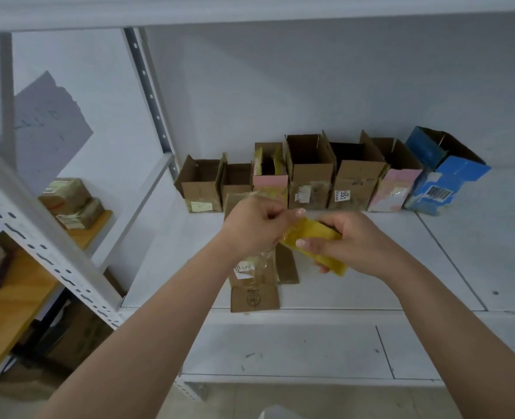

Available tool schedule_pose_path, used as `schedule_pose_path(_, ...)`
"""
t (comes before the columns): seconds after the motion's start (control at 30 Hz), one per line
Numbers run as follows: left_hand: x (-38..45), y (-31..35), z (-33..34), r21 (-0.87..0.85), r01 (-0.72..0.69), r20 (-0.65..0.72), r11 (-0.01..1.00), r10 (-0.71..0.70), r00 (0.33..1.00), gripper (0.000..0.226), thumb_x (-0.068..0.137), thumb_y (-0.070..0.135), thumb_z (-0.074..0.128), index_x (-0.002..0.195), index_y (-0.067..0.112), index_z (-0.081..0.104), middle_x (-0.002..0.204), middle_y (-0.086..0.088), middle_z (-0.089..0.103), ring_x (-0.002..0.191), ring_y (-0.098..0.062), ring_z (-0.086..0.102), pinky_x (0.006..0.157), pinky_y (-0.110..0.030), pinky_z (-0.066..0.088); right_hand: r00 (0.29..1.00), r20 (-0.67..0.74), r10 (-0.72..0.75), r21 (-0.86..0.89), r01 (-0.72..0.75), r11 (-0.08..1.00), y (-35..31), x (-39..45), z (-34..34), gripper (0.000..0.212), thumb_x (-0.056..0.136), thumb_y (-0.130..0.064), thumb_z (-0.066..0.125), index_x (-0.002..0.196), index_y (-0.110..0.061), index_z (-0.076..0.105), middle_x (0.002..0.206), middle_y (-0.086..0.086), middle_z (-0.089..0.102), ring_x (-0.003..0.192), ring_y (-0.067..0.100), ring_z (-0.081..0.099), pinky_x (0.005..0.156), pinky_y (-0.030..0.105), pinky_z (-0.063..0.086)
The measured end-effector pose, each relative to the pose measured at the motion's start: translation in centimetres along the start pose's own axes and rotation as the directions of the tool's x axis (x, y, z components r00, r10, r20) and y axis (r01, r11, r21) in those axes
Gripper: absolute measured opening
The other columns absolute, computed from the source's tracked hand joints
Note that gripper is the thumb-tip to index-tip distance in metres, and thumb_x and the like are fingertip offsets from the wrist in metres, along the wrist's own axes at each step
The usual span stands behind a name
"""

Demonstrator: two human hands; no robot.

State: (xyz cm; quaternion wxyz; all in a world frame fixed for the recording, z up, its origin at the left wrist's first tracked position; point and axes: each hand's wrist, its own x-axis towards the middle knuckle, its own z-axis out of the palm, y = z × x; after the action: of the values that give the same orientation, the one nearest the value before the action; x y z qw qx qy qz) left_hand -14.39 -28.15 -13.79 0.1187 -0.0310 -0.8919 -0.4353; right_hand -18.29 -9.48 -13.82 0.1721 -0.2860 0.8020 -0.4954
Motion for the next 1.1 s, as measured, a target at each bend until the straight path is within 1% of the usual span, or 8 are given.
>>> schedule_pose_path(0.13,-0.5,-1.0,-0.9,0.166,-0.092,-0.178,0.982,0.122,0.976,0.058,0.093,0.039,0.060,0.048,0.006,0.044,0.045,-0.010,0.046,0.043,-0.017,0.041,0.049,-0.032,0.041,0.999,0.033,0.043,-0.016,-0.042,0.999,-0.8,0.8,-1.2,0.063,0.048,-0.069,0.070,0.088,-0.020,0.072,0.080,-0.005,0.075,0.071,0.010,0.072,0.056,0.017,0.053)
schedule_pose_path(0.27,-1.9,-4.6,-3.1,0.228,0.058,-0.331,0.972,0.021,0.943,0.060,0.091,0.049,0.059,0.046,0.013,0.039,0.042,-0.002,0.043,0.041,-0.016,0.041,0.050,-0.030,0.039,0.996,-0.007,0.094,-0.005,-0.094,0.996,-0.1,1.7,-2.1,0.066,0.057,-0.073,0.065,0.082,-0.012,0.073,0.070,0.002,0.072,0.068,0.020,0.069,0.060,0.022,0.052)
schedule_pose_path(0.43,-4.1,-9.1,-4.4,0.332,0.258,-0.417,0.907,-0.104,0.903,0.066,0.079,0.073,0.045,0.050,0.016,0.053,0.046,0.007,0.057,0.046,-0.008,0.055,0.052,-0.029,0.050,0.984,-0.095,0.150,-0.518,-0.177,0.837,1.8,3.2,-0.2,0.065,0.077,-0.075,0.057,0.059,-0.013,0.054,0.052,0.002,0.049,0.051,0.018,0.054,0.055,0.032,0.040)
schedule_pose_path(0.6,-4.3,-10.9,-4.6,0.344,0.367,-0.405,0.864,-0.216,0.888,0.072,0.076,0.079,0.045,0.055,0.011,0.058,0.051,-0.001,0.059,0.054,-0.018,0.059,0.060,-0.040,0.056,0.979,-0.137,0.150,-0.676,-0.203,0.708,1.2,5.4,1.6,0.070,0.064,-0.089,0.048,0.049,-0.023,0.036,0.040,-0.010,0.028,0.040,0.013,0.036,0.049,0.026,0.026)
schedule_pose_path(0.7,-4.2,-10.7,-4.6,0.325,0.377,-0.374,0.867,-0.248,0.894,0.080,0.065,0.089,0.040,0.053,0.012,0.054,0.048,-0.001,0.054,0.052,-0.017,0.056,0.050,-0.034,0.048,0.974,-0.150,0.172,-0.735,-0.226,0.639,0.9,6.2,1.9,0.073,0.055,-0.095,0.047,0.048,-0.023,0.036,0.039,-0.011,0.026,0.039,0.013,0.037,0.049,0.025,0.026)
schedule_pose_path(0.8,-3.8,-10.0,-4.5,0.392,0.409,-0.339,0.824,-0.284,0.897,0.072,0.063,0.092,0.044,0.052,0.020,0.048,0.048,0.008,0.049,0.052,-0.011,0.052,0.049,-0.023,0.034,0.970,-0.149,0.190,-0.779,-0.234,0.582,0.6,6.7,1.9,0.075,0.053,-0.097,0.046,0.050,-0.022,0.039,0.042,-0.009,0.031,0.041,0.014,0.039,0.047,0.025,0.025)
schedule_pose_path(0.97,-2.7,-9.7,-3.6,0.642,0.427,-0.289,0.636,-0.315,0.904,0.072,0.065,0.093,0.043,0.061,0.022,0.056,0.062,0.007,0.058,0.057,-0.010,0.053,0.047,-0.022,0.036,0.960,-0.165,0.225,-0.856,-0.253,0.450,-0.1,7.2,2.6,0.084,0.048,-0.101,0.041,0.059,-0.018,0.049,0.052,-0.005,0.047,0.048,0.015,0.051,0.047,0.023,0.031)
schedule_pose_path(1.1,-2.2,-10.0,-3.5,0.694,0.413,-0.269,0.590,-0.320,0.908,0.071,0.064,0.094,0.042,0.064,0.025,0.055,0.064,0.008,0.058,0.058,-0.010,0.052,0.046,-0.022,0.032,0.950,-0.191,0.246,-0.873,-0.279,0.401,-0.2,7.5,3.1,0.088,0.049,-0.101,0.043,0.068,-0.015,0.054,0.063,-0.002,0.059,0.059,0.017,0.058,0.050,0.025,0.037)
